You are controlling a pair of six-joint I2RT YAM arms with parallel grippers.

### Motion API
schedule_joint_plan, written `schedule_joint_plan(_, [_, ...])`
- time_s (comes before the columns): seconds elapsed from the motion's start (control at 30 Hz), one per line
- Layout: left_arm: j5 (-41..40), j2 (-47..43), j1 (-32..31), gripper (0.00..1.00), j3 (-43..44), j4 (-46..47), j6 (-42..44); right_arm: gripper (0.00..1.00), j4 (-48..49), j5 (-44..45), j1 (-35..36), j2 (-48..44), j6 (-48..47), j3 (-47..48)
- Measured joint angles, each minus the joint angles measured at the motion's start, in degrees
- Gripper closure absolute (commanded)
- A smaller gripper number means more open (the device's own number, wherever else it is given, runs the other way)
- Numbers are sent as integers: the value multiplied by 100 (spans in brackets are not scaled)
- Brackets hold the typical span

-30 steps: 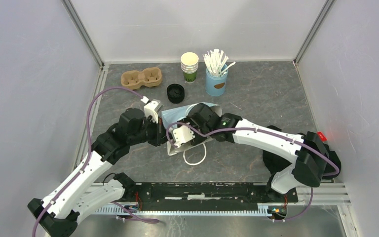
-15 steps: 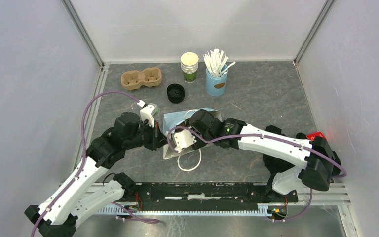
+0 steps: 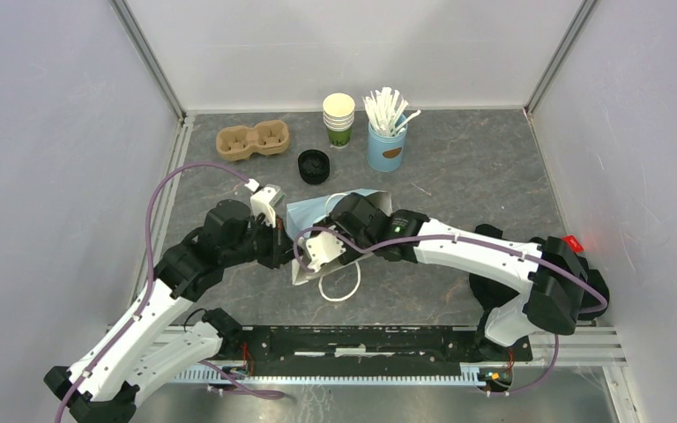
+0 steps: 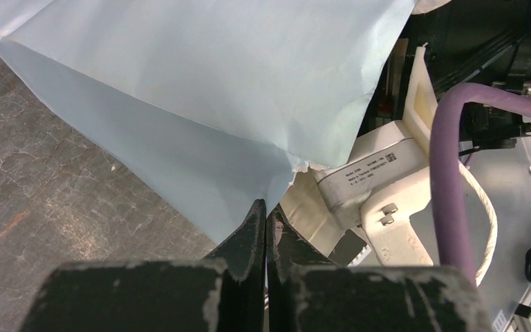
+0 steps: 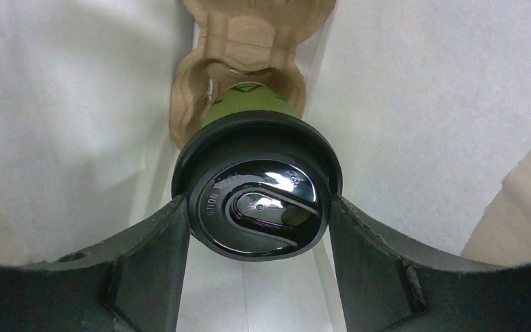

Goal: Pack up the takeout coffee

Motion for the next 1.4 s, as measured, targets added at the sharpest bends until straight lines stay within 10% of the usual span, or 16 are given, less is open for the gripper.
schedule_joint_plan(1.4, [-118, 0, 0, 98, 17, -129, 0, 85, 584, -632, -376, 87, 313, -39])
